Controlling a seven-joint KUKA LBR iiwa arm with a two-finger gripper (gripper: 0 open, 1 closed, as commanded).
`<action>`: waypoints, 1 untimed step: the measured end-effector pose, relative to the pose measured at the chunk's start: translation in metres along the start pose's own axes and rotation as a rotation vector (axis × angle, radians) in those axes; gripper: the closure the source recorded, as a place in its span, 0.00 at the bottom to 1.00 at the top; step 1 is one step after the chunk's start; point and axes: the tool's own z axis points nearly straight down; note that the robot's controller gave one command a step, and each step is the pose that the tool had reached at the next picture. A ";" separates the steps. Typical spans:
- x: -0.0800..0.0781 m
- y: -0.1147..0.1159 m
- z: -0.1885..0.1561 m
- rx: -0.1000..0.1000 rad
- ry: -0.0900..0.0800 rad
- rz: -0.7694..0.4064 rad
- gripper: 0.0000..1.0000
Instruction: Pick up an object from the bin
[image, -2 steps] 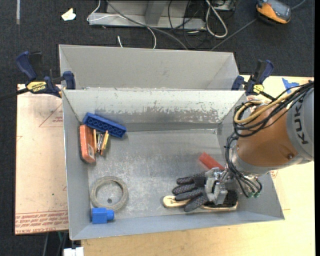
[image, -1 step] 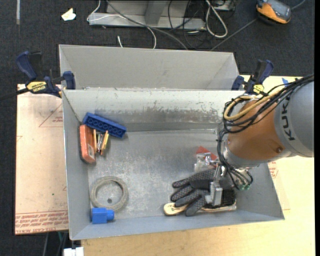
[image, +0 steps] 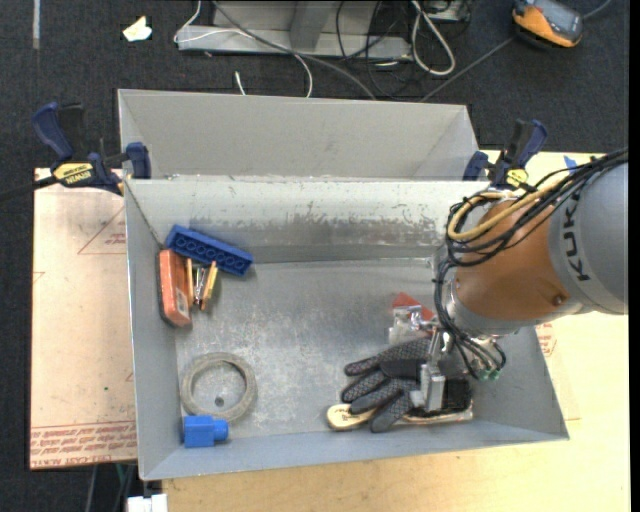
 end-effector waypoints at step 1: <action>0.003 0.004 -0.018 0.000 0.002 -0.187 0.00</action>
Offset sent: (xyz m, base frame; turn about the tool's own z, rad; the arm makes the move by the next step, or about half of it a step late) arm -0.0076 0.0107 -0.0065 -0.3886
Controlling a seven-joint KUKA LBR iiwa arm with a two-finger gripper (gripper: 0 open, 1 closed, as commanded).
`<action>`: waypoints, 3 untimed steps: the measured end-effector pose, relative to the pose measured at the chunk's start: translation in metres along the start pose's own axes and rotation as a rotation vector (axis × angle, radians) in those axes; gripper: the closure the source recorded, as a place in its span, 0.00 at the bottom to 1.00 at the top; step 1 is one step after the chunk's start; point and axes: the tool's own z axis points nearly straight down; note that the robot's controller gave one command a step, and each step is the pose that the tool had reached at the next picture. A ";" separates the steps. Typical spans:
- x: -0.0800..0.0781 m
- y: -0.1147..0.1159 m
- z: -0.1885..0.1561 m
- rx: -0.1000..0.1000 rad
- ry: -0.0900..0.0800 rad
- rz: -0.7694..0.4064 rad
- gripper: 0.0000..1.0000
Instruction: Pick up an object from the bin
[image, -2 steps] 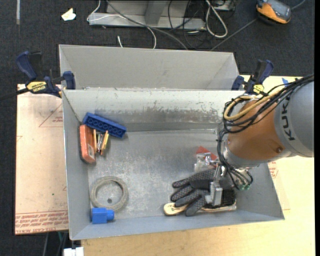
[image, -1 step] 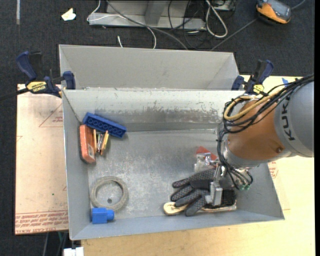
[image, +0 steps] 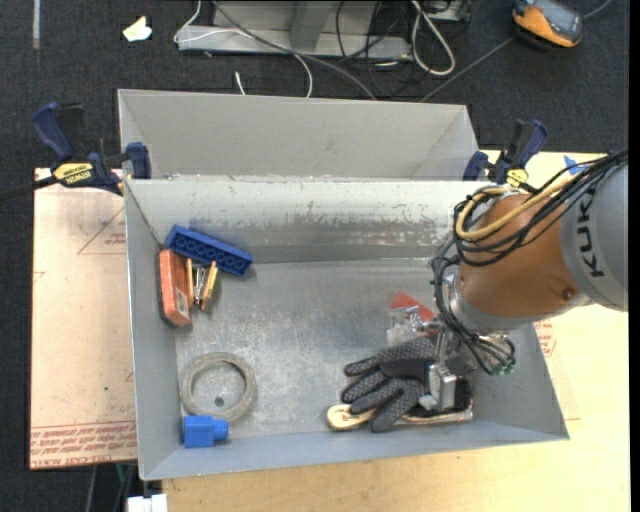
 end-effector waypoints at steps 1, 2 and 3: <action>0.000 0.004 0.002 0.001 -0.005 -0.170 0.00; -0.005 0.018 0.042 0.002 0.003 -0.322 0.00; -0.016 0.023 0.039 0.006 -0.015 -0.588 1.00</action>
Offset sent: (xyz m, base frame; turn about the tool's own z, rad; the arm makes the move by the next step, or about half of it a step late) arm 0.0005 0.0204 -0.0428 -0.3235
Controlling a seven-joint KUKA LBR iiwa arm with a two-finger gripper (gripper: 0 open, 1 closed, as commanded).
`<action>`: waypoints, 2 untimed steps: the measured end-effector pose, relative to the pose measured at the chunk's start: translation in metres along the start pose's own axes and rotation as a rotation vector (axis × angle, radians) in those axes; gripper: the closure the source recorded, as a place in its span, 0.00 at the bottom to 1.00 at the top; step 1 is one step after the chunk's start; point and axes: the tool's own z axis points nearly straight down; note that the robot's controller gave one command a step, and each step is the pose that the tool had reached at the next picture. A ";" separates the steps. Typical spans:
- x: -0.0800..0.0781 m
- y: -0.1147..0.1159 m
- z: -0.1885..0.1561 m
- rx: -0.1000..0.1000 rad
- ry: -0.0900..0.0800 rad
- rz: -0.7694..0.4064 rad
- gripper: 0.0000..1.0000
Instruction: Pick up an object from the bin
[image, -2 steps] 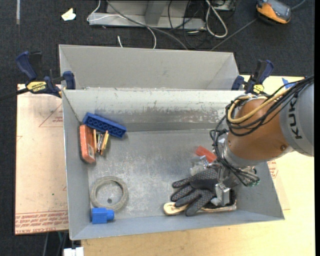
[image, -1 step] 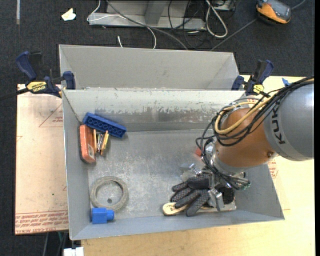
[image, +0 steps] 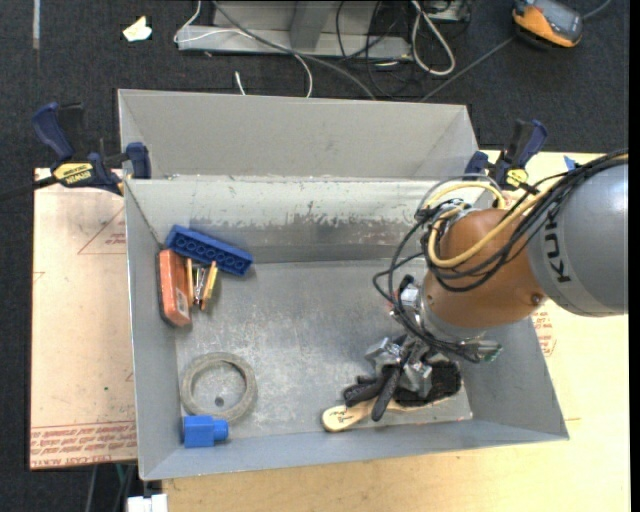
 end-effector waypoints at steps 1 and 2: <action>0.000 0.000 0.000 0.000 0.000 0.000 1.00; 0.005 0.008 -0.059 -0.007 0.004 0.002 1.00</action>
Offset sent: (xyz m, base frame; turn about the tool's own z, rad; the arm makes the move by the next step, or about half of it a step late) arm -0.0131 0.0005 0.0894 -0.0004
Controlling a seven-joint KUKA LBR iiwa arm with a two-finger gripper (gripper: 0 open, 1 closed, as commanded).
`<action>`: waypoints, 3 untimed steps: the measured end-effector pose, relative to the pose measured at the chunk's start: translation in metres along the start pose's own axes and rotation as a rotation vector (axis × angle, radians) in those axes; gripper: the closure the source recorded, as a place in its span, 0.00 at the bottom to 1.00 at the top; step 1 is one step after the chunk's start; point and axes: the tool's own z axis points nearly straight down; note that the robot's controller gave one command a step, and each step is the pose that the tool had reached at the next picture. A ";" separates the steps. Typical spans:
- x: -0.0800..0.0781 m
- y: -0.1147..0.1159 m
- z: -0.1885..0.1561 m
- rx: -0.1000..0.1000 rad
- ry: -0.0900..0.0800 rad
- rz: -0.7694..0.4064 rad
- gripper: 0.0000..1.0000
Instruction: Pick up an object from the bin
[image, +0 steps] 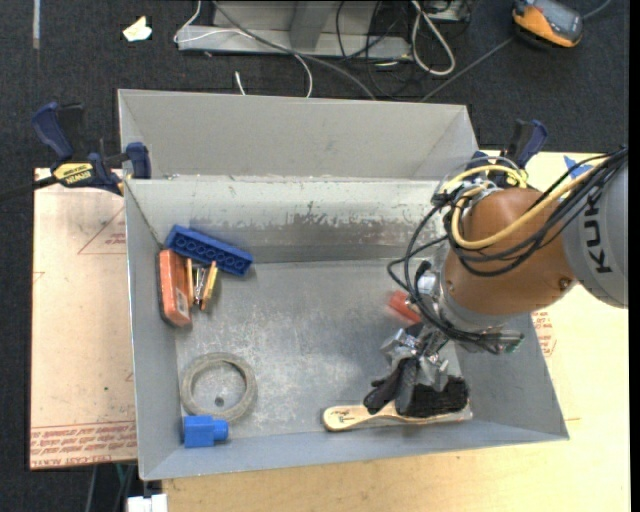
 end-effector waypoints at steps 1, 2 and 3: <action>-0.011 -0.015 -0.041 0.005 -0.005 -0.037 1.00; -0.009 -0.013 -0.037 0.002 -0.004 -0.031 1.00; -0.026 -0.007 -0.095 -0.001 -0.004 -0.061 1.00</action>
Offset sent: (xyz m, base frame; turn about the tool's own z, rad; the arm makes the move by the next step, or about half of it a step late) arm 0.0048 -0.0049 0.0296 0.0040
